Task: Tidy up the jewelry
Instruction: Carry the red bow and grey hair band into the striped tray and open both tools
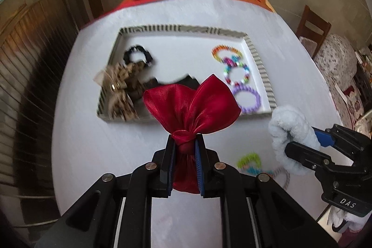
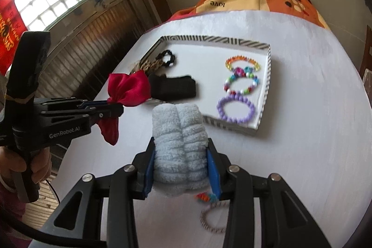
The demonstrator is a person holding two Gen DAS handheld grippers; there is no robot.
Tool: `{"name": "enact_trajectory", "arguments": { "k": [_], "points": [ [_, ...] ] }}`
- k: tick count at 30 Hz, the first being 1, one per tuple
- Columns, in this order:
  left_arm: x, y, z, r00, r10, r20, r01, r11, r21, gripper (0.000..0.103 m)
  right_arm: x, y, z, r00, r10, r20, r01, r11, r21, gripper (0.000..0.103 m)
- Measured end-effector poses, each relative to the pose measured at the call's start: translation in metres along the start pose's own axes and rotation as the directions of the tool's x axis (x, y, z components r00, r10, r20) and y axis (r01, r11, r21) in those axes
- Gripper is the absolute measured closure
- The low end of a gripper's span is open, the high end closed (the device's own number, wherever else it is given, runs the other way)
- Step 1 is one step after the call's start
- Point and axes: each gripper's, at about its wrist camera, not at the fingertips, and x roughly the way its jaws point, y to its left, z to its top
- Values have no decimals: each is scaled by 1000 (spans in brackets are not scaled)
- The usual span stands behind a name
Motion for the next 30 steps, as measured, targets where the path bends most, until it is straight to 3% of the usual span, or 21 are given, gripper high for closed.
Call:
{"name": "enact_trajectory", "arguments": {
  "k": [10,30],
  "points": [
    [20,15,54,999,31,18,-32,999,8,97,29,-15,33,999,-37,-13,37,999,34,62],
    [96,32,111,998,14,-59,-15,999,-28,97,95,-44,72,994,-81,-73,89,990,113,61]
  ]
}}
